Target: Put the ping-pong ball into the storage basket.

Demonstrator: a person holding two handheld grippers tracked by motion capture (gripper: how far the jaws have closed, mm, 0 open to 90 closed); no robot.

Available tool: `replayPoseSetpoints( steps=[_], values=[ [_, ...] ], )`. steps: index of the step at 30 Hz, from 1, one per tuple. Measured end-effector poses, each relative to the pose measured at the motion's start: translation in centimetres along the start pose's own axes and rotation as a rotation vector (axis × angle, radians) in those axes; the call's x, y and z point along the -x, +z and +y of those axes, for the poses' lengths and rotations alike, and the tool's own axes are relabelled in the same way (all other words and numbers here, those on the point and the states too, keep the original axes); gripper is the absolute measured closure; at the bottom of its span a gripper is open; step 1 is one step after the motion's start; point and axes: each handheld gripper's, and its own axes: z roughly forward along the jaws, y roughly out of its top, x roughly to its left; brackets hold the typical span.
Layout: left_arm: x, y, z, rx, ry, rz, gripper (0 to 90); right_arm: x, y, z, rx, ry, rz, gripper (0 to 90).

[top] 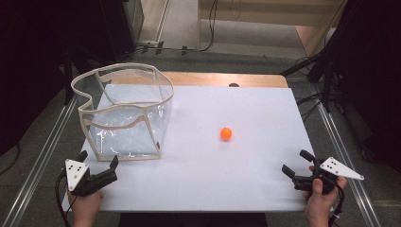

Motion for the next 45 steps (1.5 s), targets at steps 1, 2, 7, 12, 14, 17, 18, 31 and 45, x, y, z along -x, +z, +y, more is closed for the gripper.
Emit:
replayPoseSetpoints(
  steps=[1, 2, 7, 12, 14, 17, 18, 31, 45],
  values=[
    [0.0, 0.0, 0.0, 0.0, 0.0, 0.001, 0.0, 0.0, 0.1, 0.1, -0.004, 0.0, 0.004, 0.0],
    [0.1, 0.0, 0.0, 0.0, 0.001, 0.001, 0.0, 0.0, 0.2, 0.1, -0.009, -0.001, 0.009, 0.0],
    [0.1, -0.1, -0.1, 0.004, 0.006, 0.002, 0.0, -0.4, 0.4, 1.0, 0.002, -0.032, -0.008, 0.0],
    [0.0, -0.2, -0.1, 0.003, -0.009, 0.002, 0.0, -0.6, 1.0, 2.6, 0.013, -0.067, 0.004, 0.0],
    [0.0, -0.2, -0.1, 0.004, -0.009, 0.002, 0.0, -0.7, 1.3, 3.2, -0.015, -0.075, 0.049, 0.0],
    [0.0, -0.2, -0.1, 0.007, -0.009, 0.0, 0.0, -1.2, 1.8, 3.8, -0.047, -0.093, 0.047, 0.0],
    [0.0, -0.2, -0.1, 0.005, -0.009, 0.002, 0.0, -1.3, 2.0, 4.0, -0.062, -0.103, 0.046, 0.0],
    [0.1, -0.2, -0.1, 0.002, 0.0, 0.007, 0.0, -3.1, 5.2, 6.8, -0.165, -0.166, 0.118, 0.0],
    [0.2, -0.2, -0.1, 0.002, 0.01, 0.006, 0.0, -3.8, 8.1, 9.1, -0.272, -0.198, 0.164, 0.0]
  ],
)
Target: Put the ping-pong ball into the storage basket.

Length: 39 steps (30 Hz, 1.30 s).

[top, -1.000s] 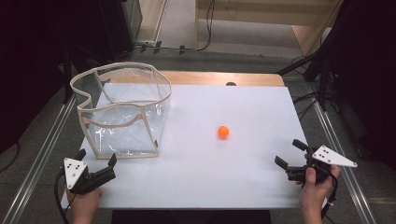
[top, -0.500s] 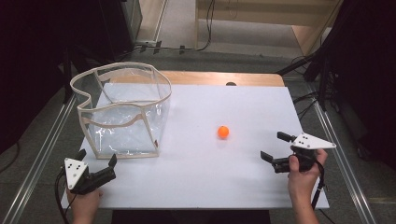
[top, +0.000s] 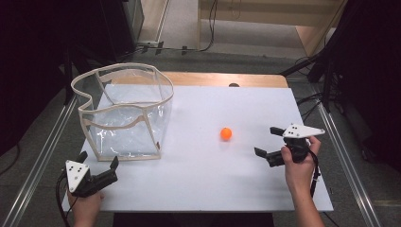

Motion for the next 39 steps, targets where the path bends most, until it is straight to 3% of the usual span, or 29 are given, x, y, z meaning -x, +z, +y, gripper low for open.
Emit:
replayPoseSetpoints(
  steps=[27, 39],
  values=[
    [0.0, 0.1, 0.0, -0.003, 0.001, -0.013, 0.0, -0.4, 3.3, 3.5, -0.073, -0.044, 0.045, 0.0],
    [0.1, 0.1, 0.0, -0.003, 0.007, -0.012, 0.0, -0.3, 5.2, 4.7, -0.138, -0.053, 0.065, 0.0]
  ],
)
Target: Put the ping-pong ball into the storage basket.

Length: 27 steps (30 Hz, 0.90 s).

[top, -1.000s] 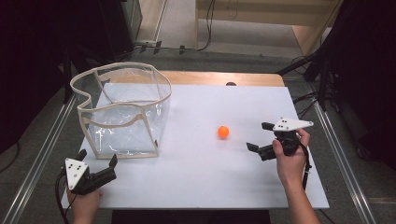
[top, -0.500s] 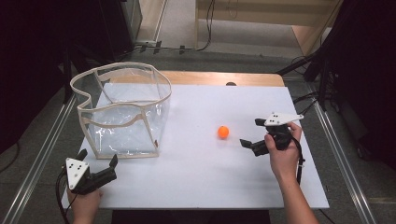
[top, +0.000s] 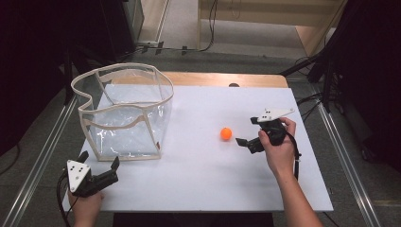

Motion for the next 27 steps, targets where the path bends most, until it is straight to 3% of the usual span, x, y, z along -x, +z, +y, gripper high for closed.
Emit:
replayPoseSetpoints(
  steps=[27],
  values=[
    [0.1, 0.0, 0.0, -0.003, 0.008, 0.0, 0.0, 0.5, 2.9, 2.4, -0.113, -0.035, 0.037, 0.0]
  ],
)
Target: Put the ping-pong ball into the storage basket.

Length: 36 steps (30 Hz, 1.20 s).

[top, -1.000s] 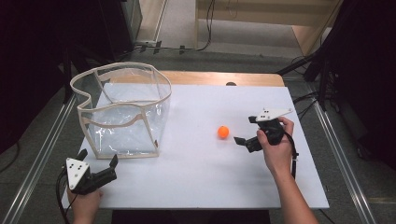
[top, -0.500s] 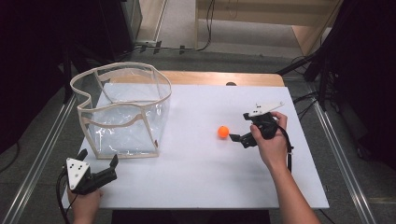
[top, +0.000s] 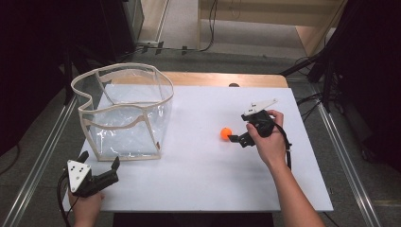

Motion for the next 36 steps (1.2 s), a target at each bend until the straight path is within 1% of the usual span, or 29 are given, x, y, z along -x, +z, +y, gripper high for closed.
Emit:
replayPoseSetpoints(
  steps=[6, 7, 10, 12, 14, 17, 26, 32, 33, 34, 36],
  values=[
    [0.0, 0.0, 0.0, 0.0, 0.001, 0.0, 0.0, 0.2, 0.7, 0.4, -0.043, 0.003, 0.005, 0.0],
    [0.0, 0.0, 0.0, 0.001, 0.0, 0.0, 0.0, 0.3, 0.8, 0.5, -0.049, -0.004, 0.005, 0.0],
    [0.0, 0.0, 0.0, 0.0, 0.001, 0.0, 0.0, 0.4, 1.2, 0.7, -0.074, -0.005, 0.008, 0.0],
    [0.0, 0.0, 0.0, 0.001, 0.001, 0.001, 0.0, 0.4, 1.6, 0.8, -0.096, -0.005, 0.01, 0.0],
    [0.0, 0.0, 0.0, 0.001, 0.001, 0.0, 0.0, 0.5, 1.7, 0.8, -0.102, -0.005, 0.01, 0.0],
    [0.0, 0.0, 0.0, 0.002, 0.002, -0.001, 0.0, 0.6, 2.1, 0.9, -0.125, 0.002, 0.015, 0.0],
    [0.0, 0.0, 0.0, 0.001, 0.004, 0.0, 0.0, 1.0, 3.3, 1.1, -0.192, 0.004, 0.019, 0.0],
    [0.1, 0.0, 0.0, 0.005, 0.005, -0.002, 0.0, 1.2, 4.1, 1.2, -0.222, 0.016, 0.024, 0.0],
    [0.1, 0.0, 0.0, 0.005, 0.007, -0.002, 0.0, 1.2, 4.2, 1.2, -0.229, 0.014, 0.023, 0.1],
    [0.1, 0.0, 0.0, 0.004, 0.008, -0.002, 0.0, 1.2, 4.3, 1.2, -0.229, 0.015, 0.021, 3.8],
    [0.1, 0.0, 0.0, 0.001, 0.011, 0.0, 0.0, 1.2, 4.5, 1.3, -0.242, 0.014, 0.012, 4.5]
  ],
)
